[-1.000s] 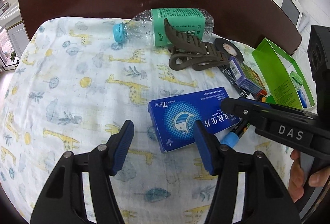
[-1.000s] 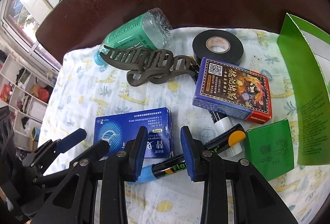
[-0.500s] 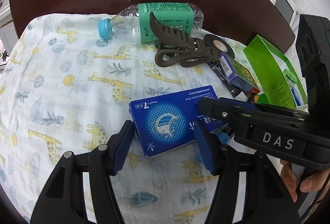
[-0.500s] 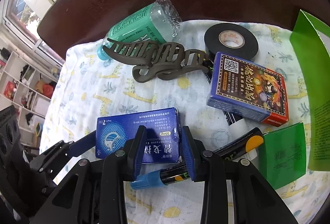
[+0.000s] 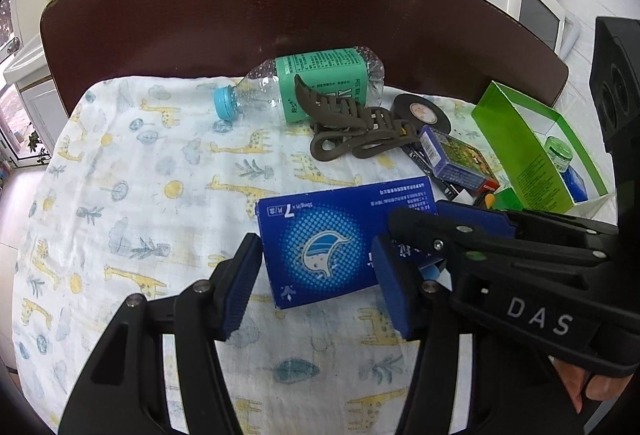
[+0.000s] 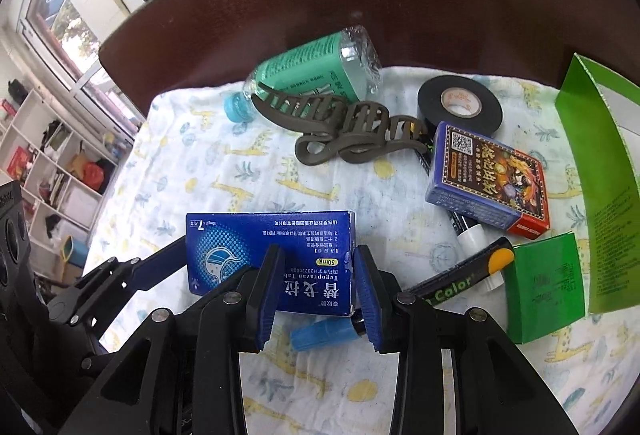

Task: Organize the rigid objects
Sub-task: 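Grasp the blue medicine box with the right tool and lift, then lower the medicine box into the green box and release it, then grasp the Flash Color marker with the left tool while the right tool grasps the white tube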

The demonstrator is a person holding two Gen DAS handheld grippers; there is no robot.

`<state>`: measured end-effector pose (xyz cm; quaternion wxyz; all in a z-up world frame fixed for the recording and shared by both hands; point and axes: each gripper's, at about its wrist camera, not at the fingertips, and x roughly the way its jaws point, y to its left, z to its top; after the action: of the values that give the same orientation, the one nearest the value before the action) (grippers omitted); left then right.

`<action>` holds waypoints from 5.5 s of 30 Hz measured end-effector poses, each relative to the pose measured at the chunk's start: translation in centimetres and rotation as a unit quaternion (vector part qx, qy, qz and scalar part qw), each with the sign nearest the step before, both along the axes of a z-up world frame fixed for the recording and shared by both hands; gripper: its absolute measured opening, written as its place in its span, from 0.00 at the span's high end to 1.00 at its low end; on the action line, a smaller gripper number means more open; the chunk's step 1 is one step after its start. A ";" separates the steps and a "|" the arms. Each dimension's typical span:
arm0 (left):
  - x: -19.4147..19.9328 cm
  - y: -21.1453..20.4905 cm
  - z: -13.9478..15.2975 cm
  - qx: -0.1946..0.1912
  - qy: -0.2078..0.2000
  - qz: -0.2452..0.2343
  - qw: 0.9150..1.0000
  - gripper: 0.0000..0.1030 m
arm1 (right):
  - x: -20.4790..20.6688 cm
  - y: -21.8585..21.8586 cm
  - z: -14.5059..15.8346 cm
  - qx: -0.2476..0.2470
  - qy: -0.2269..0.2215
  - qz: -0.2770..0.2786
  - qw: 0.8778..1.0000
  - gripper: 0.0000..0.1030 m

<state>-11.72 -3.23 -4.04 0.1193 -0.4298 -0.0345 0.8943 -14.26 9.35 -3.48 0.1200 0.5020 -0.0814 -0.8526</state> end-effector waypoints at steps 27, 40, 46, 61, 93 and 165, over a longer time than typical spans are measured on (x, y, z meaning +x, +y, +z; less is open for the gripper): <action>3.4 13.5 8.7 -0.054 0.109 -0.109 0.987 0.47 | 6.8 13.5 7.0 -0.071 0.117 -0.107 0.985 0.63; 1.3 24.7 11.7 -0.073 0.148 -0.172 0.971 0.47 | 8.2 24.6 9.7 -0.073 0.164 -0.201 0.963 0.63; -0.4 28.0 11.5 -0.072 0.143 -0.194 0.968 0.47 | 7.3 28.3 9.4 -0.072 0.168 -0.228 0.956 0.63; -5.4 31.1 8.4 -0.081 0.101 -0.201 0.971 0.46 | 3.2 31.8 5.9 -0.079 0.133 -0.248 0.956 0.63; -7.6 29.3 6.7 -0.082 0.061 -0.174 0.979 0.31 | 0.9 31.7 3.5 -0.082 0.091 -0.251 0.960 0.63; 0.1 2.0 -1.8 0.028 -0.071 0.031 0.997 0.86 | -1.7 3.1 -3.2 0.102 0.018 0.079 0.991 0.81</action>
<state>-11.61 -1.26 -5.87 0.1009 -0.4871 -0.0812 0.8637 -15.96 12.45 -6.68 0.1371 0.5014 0.0480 -0.8530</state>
